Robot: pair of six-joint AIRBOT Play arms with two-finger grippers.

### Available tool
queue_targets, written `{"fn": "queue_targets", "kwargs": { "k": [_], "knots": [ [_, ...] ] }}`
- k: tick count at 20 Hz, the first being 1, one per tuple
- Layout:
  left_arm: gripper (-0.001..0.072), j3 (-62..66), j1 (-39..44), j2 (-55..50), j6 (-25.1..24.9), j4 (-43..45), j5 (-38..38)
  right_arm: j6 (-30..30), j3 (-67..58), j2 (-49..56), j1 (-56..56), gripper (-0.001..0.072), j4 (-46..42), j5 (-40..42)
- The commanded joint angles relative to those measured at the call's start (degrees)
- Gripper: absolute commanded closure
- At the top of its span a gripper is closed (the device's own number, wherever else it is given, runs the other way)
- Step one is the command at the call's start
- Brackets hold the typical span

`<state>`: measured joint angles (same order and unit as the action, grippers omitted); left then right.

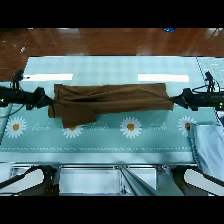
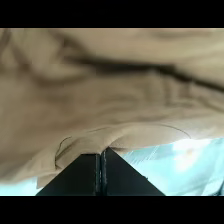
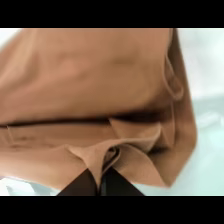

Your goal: Fold the shirts.

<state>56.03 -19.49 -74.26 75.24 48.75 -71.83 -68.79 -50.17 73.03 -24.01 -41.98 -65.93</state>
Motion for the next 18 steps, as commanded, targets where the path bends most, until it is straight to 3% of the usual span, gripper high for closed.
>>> {"fn": "queue_targets", "kwargs": {
  "k": [1, 6, 9, 16, 17, 18],
  "knots": [
    [0.0692, 11.8, 3.6, -11.4, 2.4, -0.8, 0.6, 0.5, -6.5, 6.5, 1.5, 0.0688, 2.4, 0.7],
    [0.0692, 28.4, 5.9, -26.6, 8.0, -0.8, -2.8, -1.1, -16.3, 15.5, 4.0, 0.0688, 2.6, 3.3],
    [0.0692, 36.5, 6.1, -33.5, 8.0, -0.8, -6.7, -1.2, -19.4, 18.9, 4.2, 0.0688, 2.6, 3.3],
    [0.0692, 41.9, 7.1, -38.4, 8.0, -0.8, -0.9, 0.2, -19.5, 24.4, 4.3, 0.0687, 5.7, 7.0],
    [0.0689, 41.9, 7.6, -38.5, 8.0, -0.8, -0.1, 0.5, -19.5, 25.1, 4.3, 0.0642, 7.1, 7.8],
    [0.0630, 41.9, 8.2, -38.5, 8.0, -0.8, 0.4, 0.6, -19.5, 25.7, 4.4, 0.0484, 8.1, 9.2]
  ]
}}
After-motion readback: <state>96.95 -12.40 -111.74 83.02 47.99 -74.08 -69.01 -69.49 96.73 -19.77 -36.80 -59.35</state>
